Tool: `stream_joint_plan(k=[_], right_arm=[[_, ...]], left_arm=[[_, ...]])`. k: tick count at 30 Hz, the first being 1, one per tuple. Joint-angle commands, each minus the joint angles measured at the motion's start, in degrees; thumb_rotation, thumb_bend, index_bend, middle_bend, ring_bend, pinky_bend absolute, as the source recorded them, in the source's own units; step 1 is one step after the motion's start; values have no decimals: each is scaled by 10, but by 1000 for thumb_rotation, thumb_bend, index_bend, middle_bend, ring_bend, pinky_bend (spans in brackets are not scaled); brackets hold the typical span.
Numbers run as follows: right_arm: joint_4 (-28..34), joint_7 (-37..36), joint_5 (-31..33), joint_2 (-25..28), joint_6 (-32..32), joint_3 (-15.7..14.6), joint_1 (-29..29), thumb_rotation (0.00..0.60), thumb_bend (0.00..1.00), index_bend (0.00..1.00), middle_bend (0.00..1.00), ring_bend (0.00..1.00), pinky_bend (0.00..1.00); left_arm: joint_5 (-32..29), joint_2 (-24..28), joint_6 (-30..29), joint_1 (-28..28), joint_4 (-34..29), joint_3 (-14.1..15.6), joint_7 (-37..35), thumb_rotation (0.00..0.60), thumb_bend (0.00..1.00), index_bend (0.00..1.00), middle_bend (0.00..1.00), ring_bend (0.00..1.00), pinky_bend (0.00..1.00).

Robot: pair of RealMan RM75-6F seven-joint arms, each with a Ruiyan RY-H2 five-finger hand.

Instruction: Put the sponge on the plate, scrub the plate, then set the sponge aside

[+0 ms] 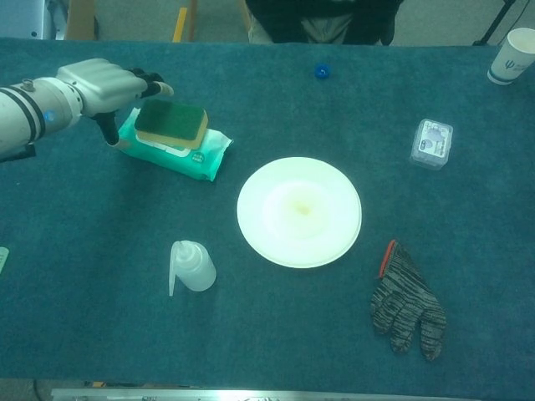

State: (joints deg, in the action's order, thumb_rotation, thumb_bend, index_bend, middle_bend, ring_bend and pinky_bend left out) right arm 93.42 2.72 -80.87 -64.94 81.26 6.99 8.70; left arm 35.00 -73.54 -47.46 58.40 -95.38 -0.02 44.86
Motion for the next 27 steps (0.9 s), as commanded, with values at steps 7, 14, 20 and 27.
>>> stream_joint_plan(k=[7, 14, 20, 27], right_arm=[[0, -4, 0, 3, 4, -1, -4, 600, 327, 538, 432, 355, 498], [-3, -5, 4, 3, 5, 1, -5, 600, 327, 538, 432, 355, 498], [-5, -5, 5, 1, 1, 1, -3, 600, 327, 538, 432, 355, 498], [-7, -7, 6, 1, 1, 2, -3, 600, 327, 538, 432, 355, 498]], left_arm=[[-11, -18, -9, 16, 16, 5, 2, 600, 228, 30, 0, 0, 165], [-30, -26, -15, 25, 26, 12, 9, 600, 228, 80, 7, 0, 165], [-49, -28, -18, 32, 26, 16, 12, 600, 229, 131, 27, 0, 165], [-56, -33, -22, 37, 30, 14, 6, 599, 231, 168, 43, 0, 165]])
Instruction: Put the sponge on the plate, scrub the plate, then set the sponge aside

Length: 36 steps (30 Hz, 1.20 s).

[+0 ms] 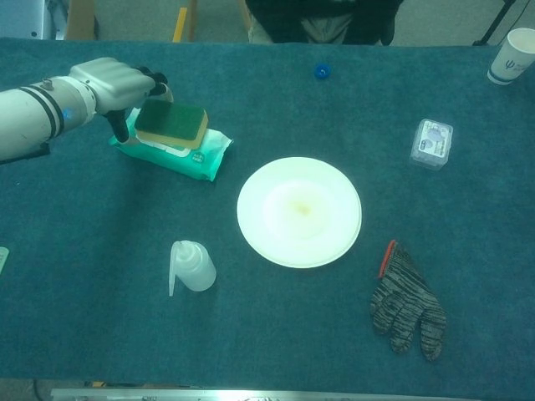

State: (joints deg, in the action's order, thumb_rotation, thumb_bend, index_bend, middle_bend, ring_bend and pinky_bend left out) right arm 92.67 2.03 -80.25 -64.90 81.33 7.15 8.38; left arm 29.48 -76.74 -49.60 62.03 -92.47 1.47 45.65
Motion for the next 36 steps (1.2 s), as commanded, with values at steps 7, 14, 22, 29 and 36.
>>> stream_joint_plan(k=[7, 14, 22, 29, 36], right_arm=[[2, 4, 3, 0, 1, 2, 0, 600, 327, 538, 432, 355, 498], [4, 8, 5, -1, 2, 3, 0, 600, 327, 538, 432, 355, 498], [3, 9, 6, -4, 1, 4, 1, 600, 327, 538, 432, 355, 498], [0, 6, 3, -8, -1, 5, 5, 600, 327, 538, 432, 355, 498], [-7, 1, 0, -15, -10, 5, 12, 600, 327, 538, 432, 355, 498]], left_arm=[[1, -7, -1, 0, 8, -4, -15, 598, 242, 228, 71, 9, 170], [24, -16, -5, -10, 22, -11, -44, 593, 296, 309, 157, 44, 190], [52, 0, -2, -25, 11, -14, -76, 559, 327, 364, 256, 173, 340], [56, 32, -21, -24, -39, -10, -58, 534, 339, 371, 271, 177, 358], [69, 47, -59, -22, -103, 4, -16, 534, 340, 371, 272, 177, 358]])
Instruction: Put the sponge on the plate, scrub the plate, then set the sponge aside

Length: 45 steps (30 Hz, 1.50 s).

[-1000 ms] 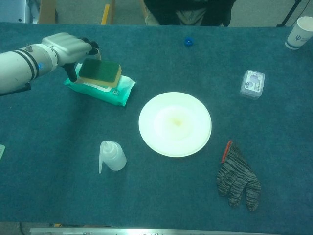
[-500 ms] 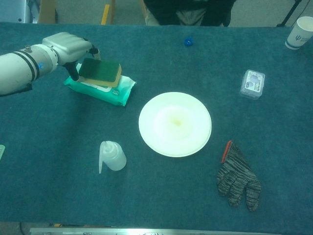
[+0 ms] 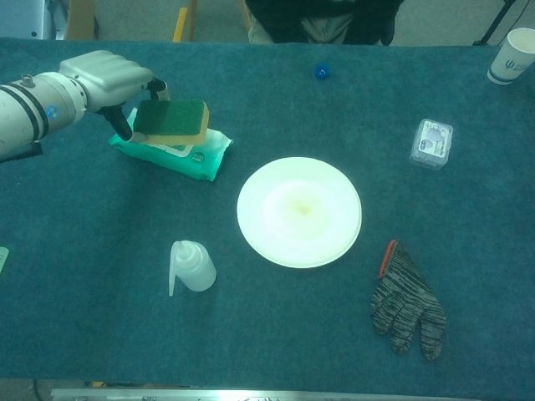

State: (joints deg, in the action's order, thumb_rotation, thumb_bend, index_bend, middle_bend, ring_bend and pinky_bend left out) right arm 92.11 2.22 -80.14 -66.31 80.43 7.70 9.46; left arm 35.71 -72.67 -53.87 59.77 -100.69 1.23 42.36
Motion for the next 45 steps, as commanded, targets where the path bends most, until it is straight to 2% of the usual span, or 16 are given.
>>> stream_joint_plan(k=[1, 10, 17, 30, 45], right_arm=[[-2, -2, -2, -3, -3, 0, 3, 600, 327, 538, 432, 355, 498], [-11, -12, -5, -9, -13, 2, 13, 600, 327, 538, 432, 355, 498], [-15, -16, -3, -14, -16, 3, 16, 600, 327, 538, 432, 355, 498], [-10, -3, 7, -20, -21, 7, 23, 600, 327, 538, 432, 355, 498], [-18, 5, 21, -23, -29, 10, 28, 600, 327, 537, 432, 355, 498]], left_arm=[[13, 8, -23, 2, -36, 10, 27, 534, 340, 371, 271, 177, 358], [30, 1, -67, 16, -126, 27, 107, 527, 340, 370, 268, 177, 356], [21, -25, -91, 29, -146, 29, 153, 525, 340, 371, 268, 177, 356], [11, -81, -82, 60, -132, 15, 190, 524, 340, 371, 268, 176, 356], [-28, -161, -38, 115, -52, 6, 219, 520, 340, 371, 267, 176, 356]])
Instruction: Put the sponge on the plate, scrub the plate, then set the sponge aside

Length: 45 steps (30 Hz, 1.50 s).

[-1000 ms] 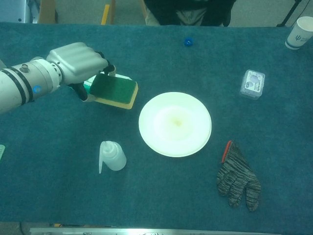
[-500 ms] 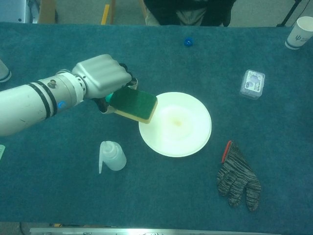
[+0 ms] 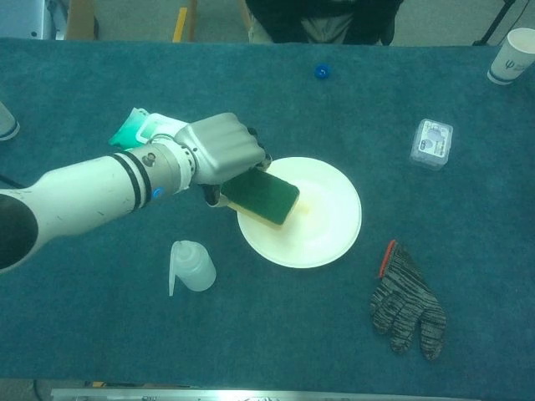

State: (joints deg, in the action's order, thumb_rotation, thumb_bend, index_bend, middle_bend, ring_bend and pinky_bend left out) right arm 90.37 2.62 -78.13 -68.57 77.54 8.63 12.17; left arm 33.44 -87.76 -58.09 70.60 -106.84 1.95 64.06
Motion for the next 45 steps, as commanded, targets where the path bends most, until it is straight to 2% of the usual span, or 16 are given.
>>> stream_joint_plan(k=[1, 14, 15, 18, 22, 24, 28, 36, 40, 45], right_arm=[[-1, 1, 2, 0, -1, 1, 1, 600, 327, 537, 432, 355, 498], [6, 14, 14, -4, -2, 7, 5, 600, 327, 530, 432, 355, 498], [6, 14, 14, -3, -2, 7, 5, 600, 327, 525, 432, 355, 498], [6, 12, 13, -2, 0, 7, 5, 600, 327, 507, 432, 355, 498], [5, 9, 11, -1, 1, 6, 4, 600, 327, 492, 432, 355, 498], [6, 8, 10, 0, 2, 6, 4, 600, 327, 491, 432, 355, 498], [7, 7, 7, 1, 4, 6, 4, 600, 327, 490, 432, 355, 498], [12, 5, 1, 4, 5, 4, 5, 600, 327, 489, 432, 355, 498], [34, 40, 14, -7, -10, 14, 23, 600, 327, 489, 432, 355, 498], [55, 50, 14, -2, -19, 20, 35, 600, 325, 489, 432, 355, 498]], left_arm=[[-6, -14, 4, 8, 13, -1, 2, 522, 340, 371, 267, 176, 356], [-26, -53, 0, 27, 54, 2, 10, 512, 340, 366, 258, 175, 356], [-32, -54, 1, 29, 56, 3, 12, 490, 339, 361, 252, 173, 356], [-42, -54, 6, 31, 54, 3, 8, 376, 332, 310, 212, 143, 354], [-50, -49, 11, 34, 48, 4, 2, 289, 329, 160, 123, 57, 330], [-51, -45, 7, 35, 44, 4, 0, 271, 329, 118, 102, 30, 297], [-45, -34, -4, 32, 33, 7, -7, 261, 329, 71, 67, 0, 255], [-19, 7, -41, 7, 7, 10, -40, 264, 329, 64, 56, 0, 248], [14, 38, -61, -23, 1, 12, -86, 301, 329, 64, 58, 0, 240], [65, 80, -87, -73, -1, 13, -158, 348, 329, 64, 68, 0, 238]])
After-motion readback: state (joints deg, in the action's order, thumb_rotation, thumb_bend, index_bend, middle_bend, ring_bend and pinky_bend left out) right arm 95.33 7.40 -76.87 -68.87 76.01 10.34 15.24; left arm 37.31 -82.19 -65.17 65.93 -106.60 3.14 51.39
